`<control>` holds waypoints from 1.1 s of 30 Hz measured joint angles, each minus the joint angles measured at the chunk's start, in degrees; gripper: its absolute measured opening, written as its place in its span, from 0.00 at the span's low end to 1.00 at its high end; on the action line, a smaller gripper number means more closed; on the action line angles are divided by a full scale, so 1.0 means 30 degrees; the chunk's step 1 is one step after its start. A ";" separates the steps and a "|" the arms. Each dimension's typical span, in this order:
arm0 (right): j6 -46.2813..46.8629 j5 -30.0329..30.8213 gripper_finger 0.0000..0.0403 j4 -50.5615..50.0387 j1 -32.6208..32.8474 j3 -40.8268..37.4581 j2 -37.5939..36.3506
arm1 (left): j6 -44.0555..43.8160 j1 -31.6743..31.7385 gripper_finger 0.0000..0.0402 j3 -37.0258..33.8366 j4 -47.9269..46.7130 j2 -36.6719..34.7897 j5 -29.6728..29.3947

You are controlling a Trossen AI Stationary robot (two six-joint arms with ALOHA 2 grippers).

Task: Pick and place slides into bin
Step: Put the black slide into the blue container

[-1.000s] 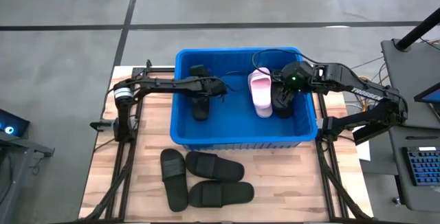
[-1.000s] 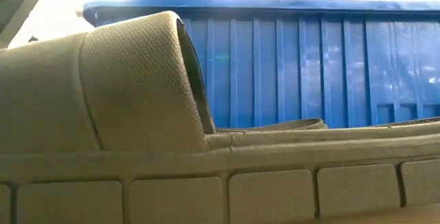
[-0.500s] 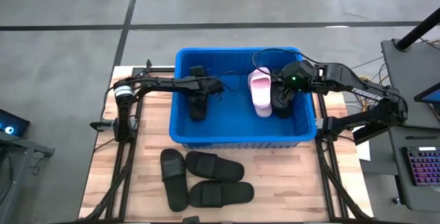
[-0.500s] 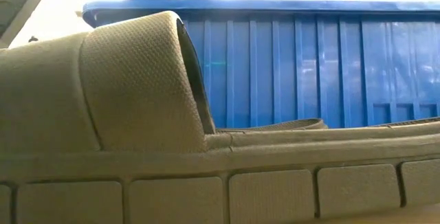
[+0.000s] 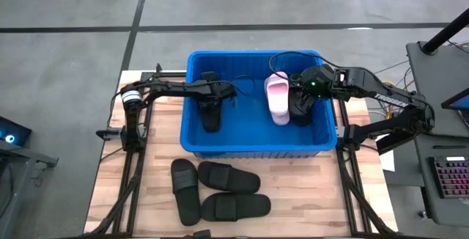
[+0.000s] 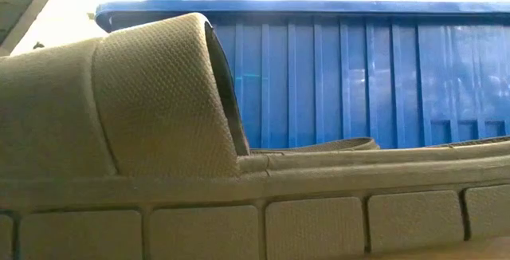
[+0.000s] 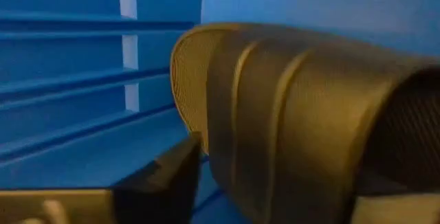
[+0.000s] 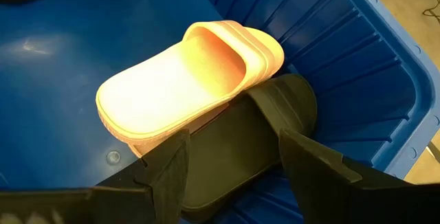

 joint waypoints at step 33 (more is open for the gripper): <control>0.0469 -0.0007 0.53 0.0007 0.0007 0.0000 0.0000 | -1.6053 -0.6281 0.96 0.2242 -0.3974 -1.2119 2.0158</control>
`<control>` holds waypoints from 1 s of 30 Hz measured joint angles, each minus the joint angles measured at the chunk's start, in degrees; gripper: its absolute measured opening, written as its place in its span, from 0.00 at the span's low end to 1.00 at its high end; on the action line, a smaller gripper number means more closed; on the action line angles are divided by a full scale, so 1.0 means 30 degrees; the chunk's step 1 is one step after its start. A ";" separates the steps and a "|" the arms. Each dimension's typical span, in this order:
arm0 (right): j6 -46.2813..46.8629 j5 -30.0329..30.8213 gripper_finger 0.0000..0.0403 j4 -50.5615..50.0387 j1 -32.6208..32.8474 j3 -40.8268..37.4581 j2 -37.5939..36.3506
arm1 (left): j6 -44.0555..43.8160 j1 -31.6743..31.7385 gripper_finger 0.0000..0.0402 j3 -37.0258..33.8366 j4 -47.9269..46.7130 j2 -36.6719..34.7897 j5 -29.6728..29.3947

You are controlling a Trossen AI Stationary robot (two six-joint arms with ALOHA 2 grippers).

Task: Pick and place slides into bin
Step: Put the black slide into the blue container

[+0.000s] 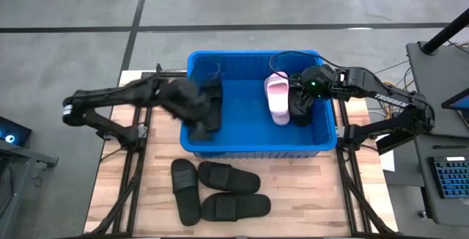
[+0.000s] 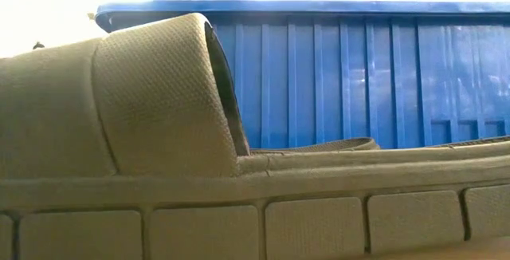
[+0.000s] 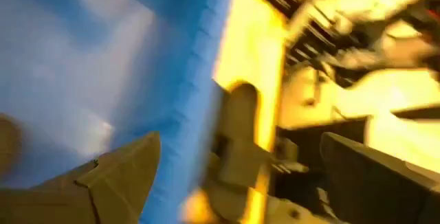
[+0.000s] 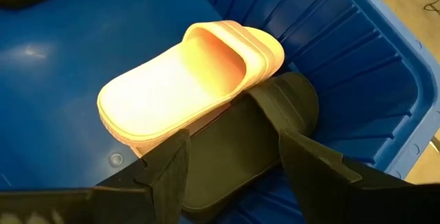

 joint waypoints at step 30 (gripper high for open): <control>0.0405 0.0006 0.53 0.0044 0.0000 0.0000 0.0000 | -1.2851 -1.5117 0.96 -0.4063 -0.4719 0.8195 -0.8655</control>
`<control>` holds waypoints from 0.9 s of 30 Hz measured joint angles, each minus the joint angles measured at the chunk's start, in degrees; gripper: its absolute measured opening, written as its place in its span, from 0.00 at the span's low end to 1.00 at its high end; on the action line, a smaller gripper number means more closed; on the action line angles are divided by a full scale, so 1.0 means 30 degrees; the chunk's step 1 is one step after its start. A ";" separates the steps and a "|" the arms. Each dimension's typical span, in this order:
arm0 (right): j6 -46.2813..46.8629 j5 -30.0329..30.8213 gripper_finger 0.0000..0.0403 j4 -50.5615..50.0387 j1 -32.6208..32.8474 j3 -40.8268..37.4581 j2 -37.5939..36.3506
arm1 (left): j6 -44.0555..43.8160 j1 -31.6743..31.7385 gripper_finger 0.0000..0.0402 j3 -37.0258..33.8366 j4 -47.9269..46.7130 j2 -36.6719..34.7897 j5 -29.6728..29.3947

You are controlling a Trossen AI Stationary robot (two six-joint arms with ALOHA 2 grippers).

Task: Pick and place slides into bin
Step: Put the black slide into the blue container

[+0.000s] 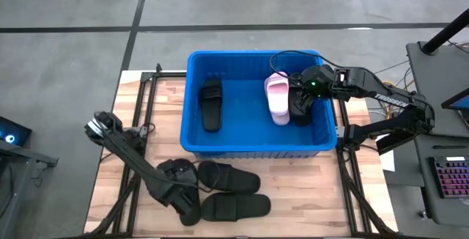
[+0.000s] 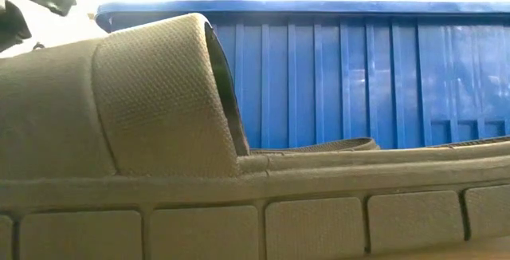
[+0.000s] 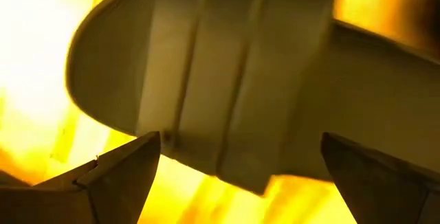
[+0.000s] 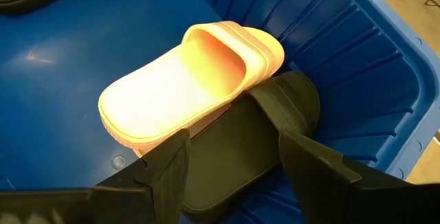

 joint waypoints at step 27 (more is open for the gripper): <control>0.0634 -0.0007 0.53 -0.0010 0.0013 0.0000 0.0000 | 0.3852 0.0029 0.03 0.0006 -0.2071 0.1338 0.0038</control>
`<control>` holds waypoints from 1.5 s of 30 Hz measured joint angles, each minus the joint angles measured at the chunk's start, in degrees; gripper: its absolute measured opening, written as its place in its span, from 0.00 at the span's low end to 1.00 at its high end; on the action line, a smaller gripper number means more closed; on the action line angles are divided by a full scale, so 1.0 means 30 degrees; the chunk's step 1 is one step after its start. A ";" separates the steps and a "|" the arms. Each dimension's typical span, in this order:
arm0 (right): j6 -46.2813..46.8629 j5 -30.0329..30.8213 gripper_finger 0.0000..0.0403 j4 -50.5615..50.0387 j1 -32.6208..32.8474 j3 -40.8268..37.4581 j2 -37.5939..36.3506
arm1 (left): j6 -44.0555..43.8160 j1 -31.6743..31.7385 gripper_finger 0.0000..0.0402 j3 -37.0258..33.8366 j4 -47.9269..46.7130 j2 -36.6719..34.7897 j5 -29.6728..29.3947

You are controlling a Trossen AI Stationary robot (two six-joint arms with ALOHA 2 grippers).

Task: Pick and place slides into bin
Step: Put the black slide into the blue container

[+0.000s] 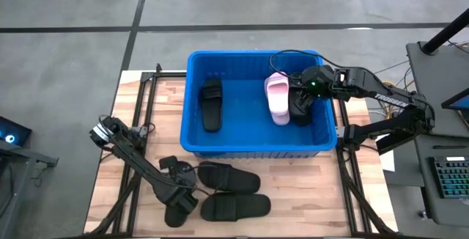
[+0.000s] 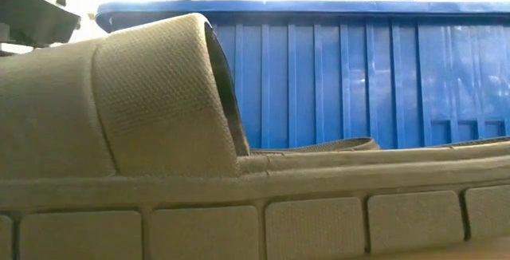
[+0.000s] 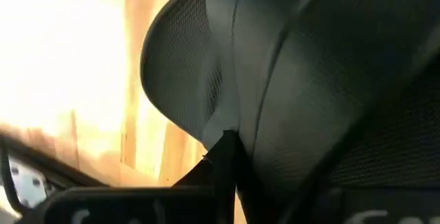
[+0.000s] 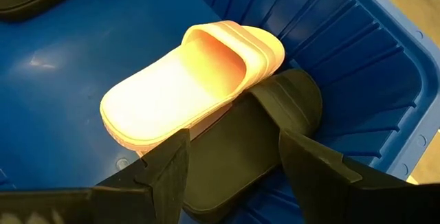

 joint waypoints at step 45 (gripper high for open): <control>-0.0011 0.0001 0.53 0.0123 -0.0006 -0.1268 0.0000 | 1.8707 1.7949 0.00 0.4278 0.7560 -0.3483 -1.2639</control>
